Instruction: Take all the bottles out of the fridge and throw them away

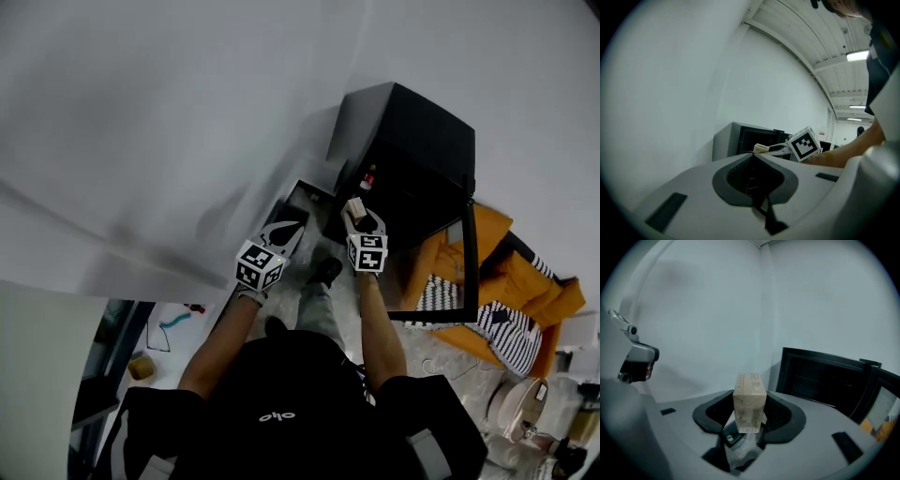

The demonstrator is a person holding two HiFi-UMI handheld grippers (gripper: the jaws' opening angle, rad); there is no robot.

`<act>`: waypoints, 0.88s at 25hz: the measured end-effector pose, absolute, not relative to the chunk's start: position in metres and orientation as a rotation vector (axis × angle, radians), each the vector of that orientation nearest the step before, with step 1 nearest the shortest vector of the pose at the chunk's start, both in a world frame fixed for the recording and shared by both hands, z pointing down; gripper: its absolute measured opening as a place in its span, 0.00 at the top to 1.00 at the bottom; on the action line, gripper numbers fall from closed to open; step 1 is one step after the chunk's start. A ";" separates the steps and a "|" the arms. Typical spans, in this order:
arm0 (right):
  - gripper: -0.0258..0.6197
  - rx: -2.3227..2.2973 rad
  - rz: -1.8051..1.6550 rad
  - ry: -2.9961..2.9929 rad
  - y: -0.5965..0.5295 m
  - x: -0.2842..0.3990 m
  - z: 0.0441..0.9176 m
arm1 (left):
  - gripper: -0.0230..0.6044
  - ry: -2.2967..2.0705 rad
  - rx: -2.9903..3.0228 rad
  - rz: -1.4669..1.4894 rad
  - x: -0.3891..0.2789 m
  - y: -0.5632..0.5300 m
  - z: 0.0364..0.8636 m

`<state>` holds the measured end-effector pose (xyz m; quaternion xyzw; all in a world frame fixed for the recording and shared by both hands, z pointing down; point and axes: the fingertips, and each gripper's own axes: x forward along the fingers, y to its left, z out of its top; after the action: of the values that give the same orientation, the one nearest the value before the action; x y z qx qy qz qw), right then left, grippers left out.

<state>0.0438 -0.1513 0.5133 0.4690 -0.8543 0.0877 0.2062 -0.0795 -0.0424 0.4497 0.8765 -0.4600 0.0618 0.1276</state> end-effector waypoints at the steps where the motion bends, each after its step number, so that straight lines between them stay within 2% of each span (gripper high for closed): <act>1: 0.64 1.268 0.232 -2.402 -0.150 0.026 0.512 | 0.95 -1.373 2.529 0.175 -0.092 -0.038 0.450; 9: 0.64 1.046 0.178 -2.501 -0.134 -0.070 0.513 | 0.95 -1.575 2.384 0.146 -0.168 -0.006 0.458; 22: 0.64 0.913 0.256 -2.513 -0.143 -0.117 0.558 | 0.95 -1.583 2.294 0.189 -0.199 -0.006 0.501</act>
<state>-0.1169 -0.1429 0.5576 0.3311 -0.9114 0.0929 0.2259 -0.1993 -0.0060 0.5007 0.8088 -0.5581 0.0668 0.1728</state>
